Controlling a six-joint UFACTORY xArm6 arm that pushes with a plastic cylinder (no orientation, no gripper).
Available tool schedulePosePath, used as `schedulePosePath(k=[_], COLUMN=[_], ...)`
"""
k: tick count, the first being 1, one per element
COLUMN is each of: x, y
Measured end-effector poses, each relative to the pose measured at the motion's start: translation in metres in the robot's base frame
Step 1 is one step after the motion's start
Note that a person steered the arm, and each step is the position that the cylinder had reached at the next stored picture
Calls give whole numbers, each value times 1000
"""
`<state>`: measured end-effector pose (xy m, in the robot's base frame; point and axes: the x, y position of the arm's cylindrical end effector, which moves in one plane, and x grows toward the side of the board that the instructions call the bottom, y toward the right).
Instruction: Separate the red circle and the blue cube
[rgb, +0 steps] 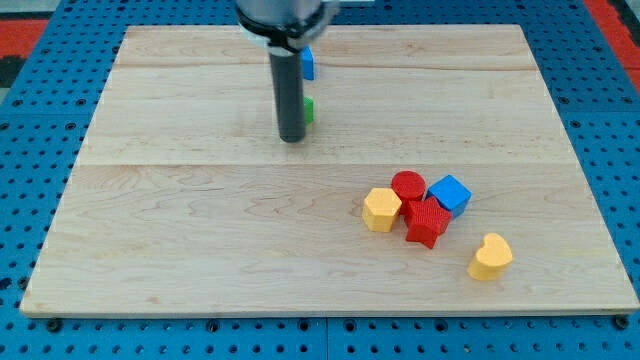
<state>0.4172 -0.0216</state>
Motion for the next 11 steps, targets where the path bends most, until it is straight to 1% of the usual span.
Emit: schedulePosePath(k=[1,2,3,4,5,6,7,9,10,11], x=[8,51,104,97,64,48,59,33,31,-1], y=[102,187,209,163,108,69,84,29,29,63])
